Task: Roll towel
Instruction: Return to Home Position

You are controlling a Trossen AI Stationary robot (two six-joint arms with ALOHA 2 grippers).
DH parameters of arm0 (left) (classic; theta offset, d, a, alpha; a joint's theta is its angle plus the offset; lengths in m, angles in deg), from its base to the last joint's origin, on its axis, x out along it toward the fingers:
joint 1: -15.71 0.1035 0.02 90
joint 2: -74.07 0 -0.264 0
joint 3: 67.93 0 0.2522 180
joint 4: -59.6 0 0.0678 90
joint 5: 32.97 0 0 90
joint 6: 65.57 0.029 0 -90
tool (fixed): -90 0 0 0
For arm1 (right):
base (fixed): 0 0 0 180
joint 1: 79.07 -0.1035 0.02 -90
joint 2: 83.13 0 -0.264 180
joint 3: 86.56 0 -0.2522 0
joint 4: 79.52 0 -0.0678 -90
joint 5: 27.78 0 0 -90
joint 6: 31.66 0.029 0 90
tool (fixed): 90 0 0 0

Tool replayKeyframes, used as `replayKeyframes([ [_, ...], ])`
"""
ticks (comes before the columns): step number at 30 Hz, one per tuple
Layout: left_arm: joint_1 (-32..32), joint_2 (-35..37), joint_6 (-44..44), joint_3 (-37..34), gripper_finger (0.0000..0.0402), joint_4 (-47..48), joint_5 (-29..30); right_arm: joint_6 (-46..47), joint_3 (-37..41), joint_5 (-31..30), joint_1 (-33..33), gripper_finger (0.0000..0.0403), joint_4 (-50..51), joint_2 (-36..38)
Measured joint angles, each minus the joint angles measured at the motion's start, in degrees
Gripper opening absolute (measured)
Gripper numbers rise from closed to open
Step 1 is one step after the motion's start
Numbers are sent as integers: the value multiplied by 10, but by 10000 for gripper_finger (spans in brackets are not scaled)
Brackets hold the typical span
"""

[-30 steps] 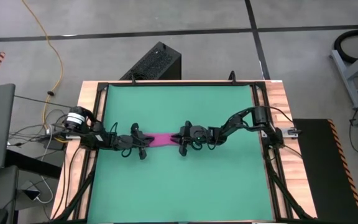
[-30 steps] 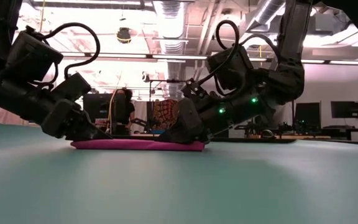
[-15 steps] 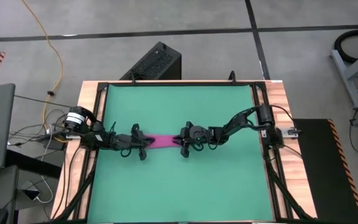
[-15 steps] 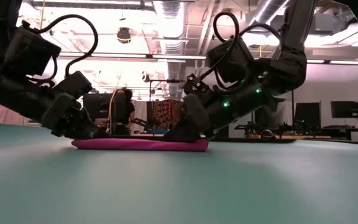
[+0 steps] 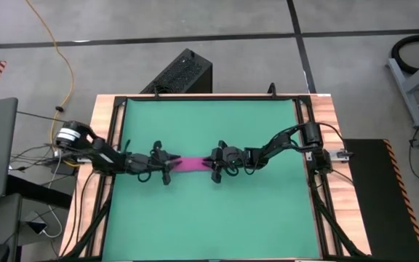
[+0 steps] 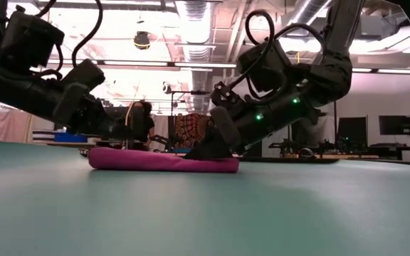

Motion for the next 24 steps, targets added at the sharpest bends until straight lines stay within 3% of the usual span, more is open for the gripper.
replayKeyframes([
  [8,0,88,-2,0,110,96,5,-6,-1,0,2,101,-39,20],
  [12,0,144,16,0,110,107,-1,-18,-1,1,4,101,-32,60],
  [16,3,240,28,1,110,140,-45,-46,-2,18,4,101,26,135],
  [21,31,411,11,9,110,285,-97,-94,-2,20,2,101,140,260],
  [24,46,521,24,57,110,460,-94,-130,-2,20,2,101,188,332],
])
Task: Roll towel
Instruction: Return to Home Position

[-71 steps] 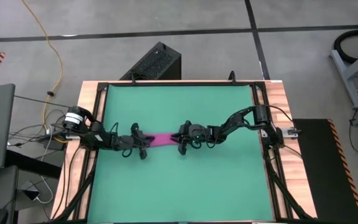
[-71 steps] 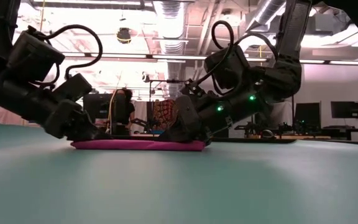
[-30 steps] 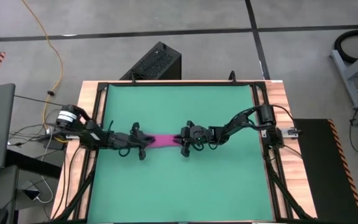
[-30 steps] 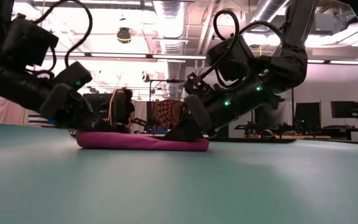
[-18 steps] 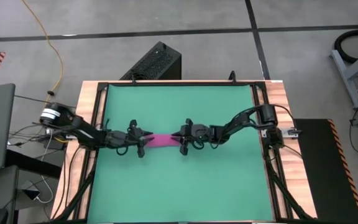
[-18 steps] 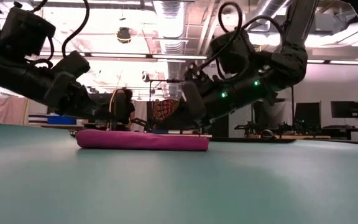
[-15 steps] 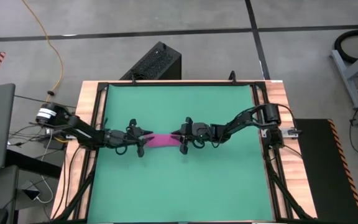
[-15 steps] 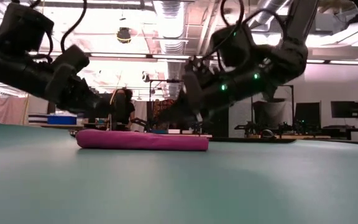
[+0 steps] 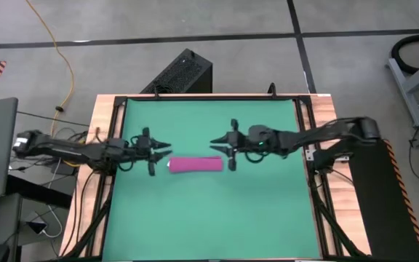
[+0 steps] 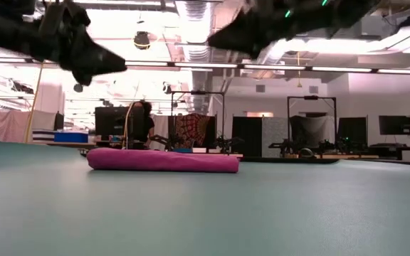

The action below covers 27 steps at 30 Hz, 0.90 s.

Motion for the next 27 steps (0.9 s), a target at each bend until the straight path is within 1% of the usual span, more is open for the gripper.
replayKeyframes([
  [2,8,59,15,53,110,138,35,-24,0,9,2,101,32,43],
  [4,12,104,22,103,110,245,80,-38,0,15,7,101,58,84],
  [7,13,160,30,138,110,324,148,-45,0,28,18,101,109,141],
  [9,13,202,41,141,110,349,192,-45,0,28,23,101,160,177],
  [10,13,226,46,139,110,355,204,-44,0,28,24,101,186,194],
  [12,13,283,54,130,110,371,204,-38,5,27,24,101,232,231],
  [13,13,313,58,127,110,383,199,-34,16,26,24,101,237,251],
  [16,13,393,64,124,110,426,169,-18,82,20,22,101,228,329],
  [18,13,391,61,129,110,446,162,9,144,-9,21,101,202,390],
  [19,13,389,61,132,110,471,150,21,175,-22,22,101,186,423],
  [20,13,381,63,132,110,470,132,30,208,-35,23,101,164,454],
  [22,12,360,64,127,110,441,129,37,266,-59,24,101,120,516],
  [24,12,361,54,110,110,458,136,41,322,-73,23,101,93,580],
  [27,12,376,44,81,110,410,138,46,394,-95,19,101,59,676],
])
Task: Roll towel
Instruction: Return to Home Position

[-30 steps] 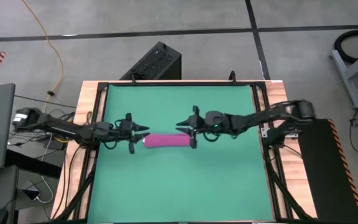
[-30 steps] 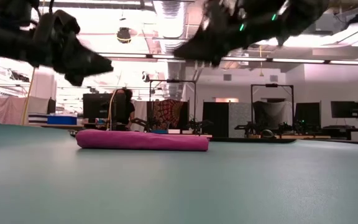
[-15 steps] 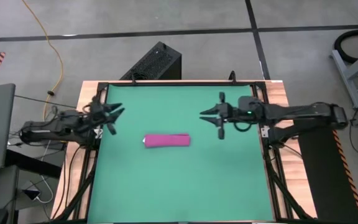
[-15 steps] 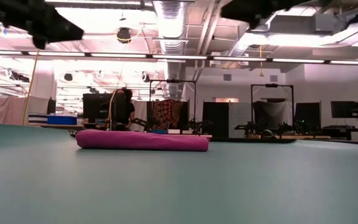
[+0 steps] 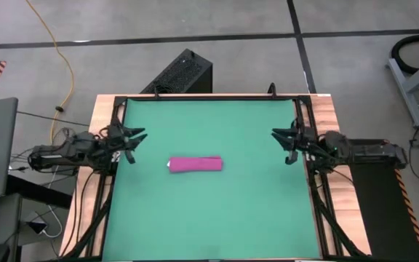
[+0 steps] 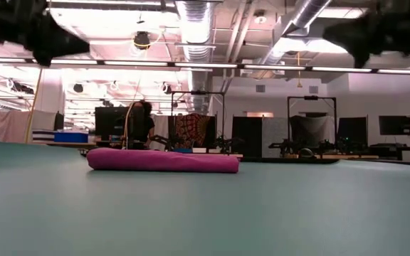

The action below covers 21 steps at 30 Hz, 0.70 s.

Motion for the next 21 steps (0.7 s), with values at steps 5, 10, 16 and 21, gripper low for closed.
replayKeyframes([
  [5,0,16,-28,-73,110,-48,4,14,76,-13,-4,101,39,145],
  [10,-1,15,-76,-133,110,-69,-8,27,75,-14,-7,101,108,137],
  [16,-2,-1,-79,-138,109,-86,-9,40,76,-17,-7,101,141,134],
  [21,-2,-1,-78,-139,109,-95,-2,40,76,-18,-6,101,149,135],
])
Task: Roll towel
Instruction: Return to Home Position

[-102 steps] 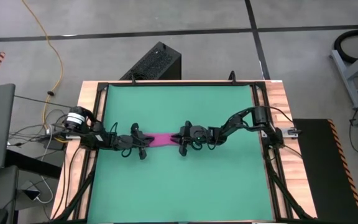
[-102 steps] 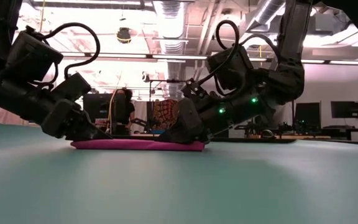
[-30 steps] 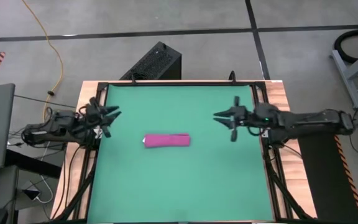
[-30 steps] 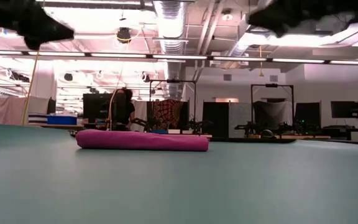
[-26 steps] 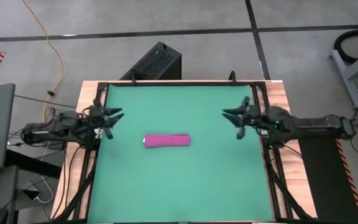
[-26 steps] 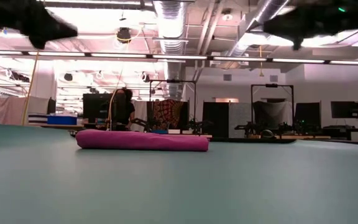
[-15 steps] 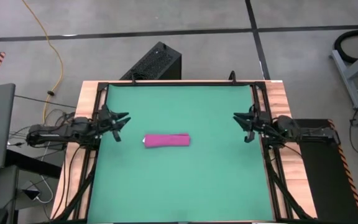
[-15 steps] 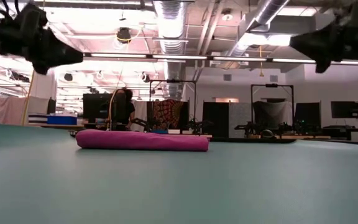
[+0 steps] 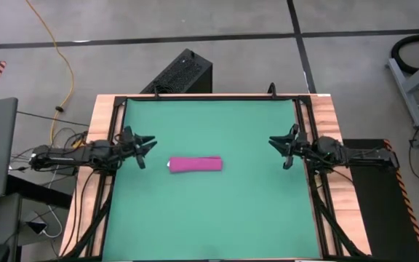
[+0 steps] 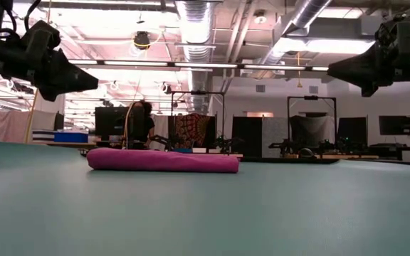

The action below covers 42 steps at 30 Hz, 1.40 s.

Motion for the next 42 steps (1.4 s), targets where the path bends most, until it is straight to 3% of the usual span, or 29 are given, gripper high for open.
replayKeyframes([
  [42,0,-2,-2,3,109,22,-1,-11,0,0,0,101,3,0],
])
